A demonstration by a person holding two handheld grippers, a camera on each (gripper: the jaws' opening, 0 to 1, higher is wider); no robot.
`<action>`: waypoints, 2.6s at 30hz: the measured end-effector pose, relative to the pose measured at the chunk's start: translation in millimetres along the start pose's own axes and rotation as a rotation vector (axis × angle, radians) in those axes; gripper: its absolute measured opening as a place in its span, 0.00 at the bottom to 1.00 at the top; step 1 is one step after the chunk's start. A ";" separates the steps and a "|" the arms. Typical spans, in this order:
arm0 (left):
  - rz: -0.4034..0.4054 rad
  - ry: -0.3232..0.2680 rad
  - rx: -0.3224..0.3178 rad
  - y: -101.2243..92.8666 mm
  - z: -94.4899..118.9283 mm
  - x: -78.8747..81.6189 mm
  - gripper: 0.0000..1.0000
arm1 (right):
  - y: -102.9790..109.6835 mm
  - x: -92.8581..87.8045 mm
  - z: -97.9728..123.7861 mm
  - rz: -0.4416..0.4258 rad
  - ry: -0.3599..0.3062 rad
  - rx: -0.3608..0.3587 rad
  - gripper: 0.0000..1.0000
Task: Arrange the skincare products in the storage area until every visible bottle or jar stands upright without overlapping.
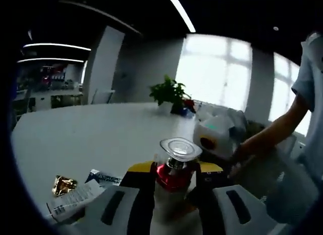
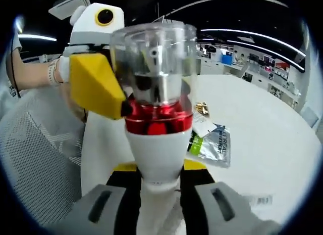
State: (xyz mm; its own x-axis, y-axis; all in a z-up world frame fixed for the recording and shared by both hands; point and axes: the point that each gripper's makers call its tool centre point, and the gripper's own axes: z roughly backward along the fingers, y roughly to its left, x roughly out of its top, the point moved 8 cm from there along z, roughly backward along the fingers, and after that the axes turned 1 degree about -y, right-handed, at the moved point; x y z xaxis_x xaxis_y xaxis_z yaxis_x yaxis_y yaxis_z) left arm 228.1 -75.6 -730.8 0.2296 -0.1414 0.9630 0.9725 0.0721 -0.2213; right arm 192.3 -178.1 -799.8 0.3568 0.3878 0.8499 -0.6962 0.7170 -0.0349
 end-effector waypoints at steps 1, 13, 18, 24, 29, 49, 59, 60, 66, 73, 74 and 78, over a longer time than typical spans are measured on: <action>-0.003 -0.001 -0.002 -0.4 0.0 0.2 0.28 | -0.3 0.0 0.5 0.017 0.005 0.000 0.29; -0.031 -0.020 -0.004 -5.8 -4.7 0.1 0.30 | 0.5 -1.4 4.8 -0.010 0.027 -0.005 0.30; -0.059 0.015 0.009 -6.5 -6.6 -4.0 0.32 | 4.8 -2.4 12.1 -0.010 0.044 0.014 0.41; -0.072 0.042 0.031 -3.0 -4.0 -3.4 0.37 | 1.8 -6.3 31.5 0.009 0.057 -0.011 0.43; -0.101 0.102 0.054 -0.4 3.1 -4.6 0.40 | -7.2 3.7 52.8 0.029 0.031 -0.038 0.42; -0.174 0.270 0.031 -9.6 -1.4 -25.9 0.41 | -12.5 36.4 54.8 0.181 0.041 0.040 0.27; -0.183 0.264 0.033 -5.7 -10.0 -24.8 0.39 | -5.1 41.2 49.3 0.153 0.017 0.061 0.25; -0.186 0.264 0.032 -5.7 -10.2 -25.0 0.38 | -5.3 41.7 49.4 0.144 0.009 0.061 0.25; -0.207 0.255 0.044 1.9 -9.6 -26.7 0.28 | -5.9 48.7 57.1 0.080 -0.051 0.069 0.24; -0.179 0.219 0.049 4.0 -9.1 -27.6 0.25 | -5.9 53.8 61.3 0.013 -0.125 0.052 0.23; -0.180 0.211 0.045 4.5 -8.8 -28.4 0.25 | -5.9 55.7 61.6 0.005 -0.144 0.058 0.25; -0.166 0.164 0.005 7.6 -8.1 -31.1 0.25 | -4.4 60.7 60.9 -0.002 -0.199 0.082 0.33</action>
State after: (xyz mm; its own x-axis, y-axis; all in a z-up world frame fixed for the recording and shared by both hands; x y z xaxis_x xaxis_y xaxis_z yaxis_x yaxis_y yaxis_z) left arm 228.6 -78.6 -763.7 0.0702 -0.3107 0.9479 0.9974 0.0395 -0.0609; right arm 179.1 -193.0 -716.0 0.2335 0.2583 0.9374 -0.7472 0.6646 0.0030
